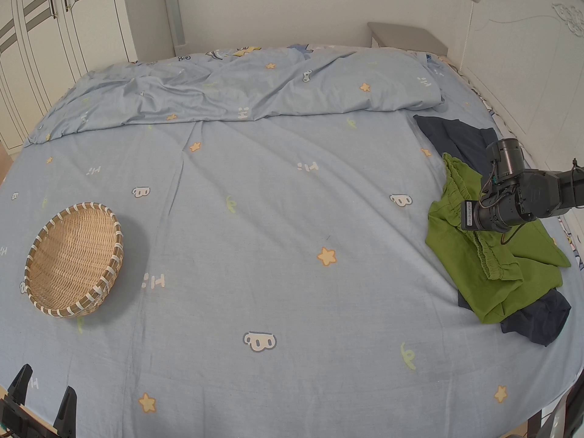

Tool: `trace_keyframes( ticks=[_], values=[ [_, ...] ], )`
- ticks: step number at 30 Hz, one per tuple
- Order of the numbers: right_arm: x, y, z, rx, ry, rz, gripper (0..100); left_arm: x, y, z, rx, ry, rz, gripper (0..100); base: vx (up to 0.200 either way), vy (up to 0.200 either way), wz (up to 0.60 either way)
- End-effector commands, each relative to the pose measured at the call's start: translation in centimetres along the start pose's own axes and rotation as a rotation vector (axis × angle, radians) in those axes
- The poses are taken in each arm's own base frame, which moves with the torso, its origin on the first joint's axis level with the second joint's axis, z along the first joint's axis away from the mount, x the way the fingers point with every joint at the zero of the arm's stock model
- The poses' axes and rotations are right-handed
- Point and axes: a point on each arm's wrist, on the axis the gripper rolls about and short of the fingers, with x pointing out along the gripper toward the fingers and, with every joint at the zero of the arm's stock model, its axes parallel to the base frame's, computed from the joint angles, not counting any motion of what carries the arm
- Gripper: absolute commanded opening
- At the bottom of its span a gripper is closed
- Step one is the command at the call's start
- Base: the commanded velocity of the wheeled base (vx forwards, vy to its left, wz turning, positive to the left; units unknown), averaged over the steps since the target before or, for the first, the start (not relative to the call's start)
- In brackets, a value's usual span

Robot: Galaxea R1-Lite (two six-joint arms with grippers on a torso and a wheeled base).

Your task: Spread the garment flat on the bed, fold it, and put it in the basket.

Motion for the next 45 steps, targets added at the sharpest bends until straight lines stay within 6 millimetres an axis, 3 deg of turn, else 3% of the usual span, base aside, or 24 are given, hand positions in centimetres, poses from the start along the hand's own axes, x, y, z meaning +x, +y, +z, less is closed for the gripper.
trace_keyframes(
  ticks=[1,6,11,14,19,20,28,30,32,33,37,38,41,43,45],
  values=[
    [-0.6,0.3,0.4,-0.004,-0.016,0.009,0,0.1,0.0,-0.5,0.000,0.010,0.000,100,0.000,0.000,0.00],
    [-1.6,1.6,0.4,-0.027,-0.023,0.039,0,0.1,0.0,-0.5,0.000,0.010,0.000,100,0.000,0.000,0.00],
    [-4.1,3.8,0.1,-0.066,-0.005,0.097,0,0.1,0.0,-0.5,0.000,0.010,0.000,100,0.000,0.000,0.00],
    [-6.5,6.4,-0.8,-0.099,0.027,0.159,0,0.1,0.0,-0.5,0.000,0.010,0.000,100,0.000,0.000,0.00],
    [-8.6,9.2,-1.8,-0.121,0.045,0.230,0,0.1,0.0,-0.5,0.000,0.010,0.000,100,0.000,0.000,0.00],
    [-9.4,10.6,-2.3,-0.133,0.042,0.266,0,0.1,0.0,-0.5,0.000,0.010,0.000,100,0.000,0.000,0.00],
    [-12.5,16.4,-4.3,-0.228,0.035,0.418,0,0.1,0.0,-0.5,0.000,0.010,0.000,100,0.000,0.000,0.00],
    [-13.6,19.0,-5.0,-0.260,0.027,0.476,0,0.1,0.0,-0.5,0.000,0.010,0.000,100,0.000,0.000,0.00],
    [-13.7,19.9,-5.2,-0.269,0.030,0.491,0,0.1,0.0,-0.5,0.000,0.010,0.000,100,0.000,0.000,0.00],
    [-14.5,21.5,-5.6,-0.272,0.027,0.528,0,0.1,0.0,-0.5,0.000,0.010,0.000,100,0.000,0.000,0.00],
    [-16.5,23.5,-5.8,-0.275,0.006,0.585,0,0.1,0.0,-0.5,0.000,0.010,0.000,100,0.000,0.000,0.00],
    [-17.9,25.1,-6.0,-0.303,0.008,0.619,0,0.1,0.0,-0.5,0.000,0.010,0.000,100,0.000,0.000,0.00],
    [-19.3,26.5,-6.1,-0.315,0.006,0.658,0,0.1,0.0,-0.5,0.000,0.010,0.000,100,0.000,0.000,0.00],
    [-21.4,28.7,-6.4,-0.304,-0.003,0.728,0,0.1,0.0,-0.5,0.000,0.010,0.000,100,0.000,0.000,0.00],
    [-21.6,30.0,-6.8,-0.305,-0.003,0.748,0,0.1,0.0,-0.5,0.000,0.010,0.000,100,0.000,0.000,0.00]
  ],
)
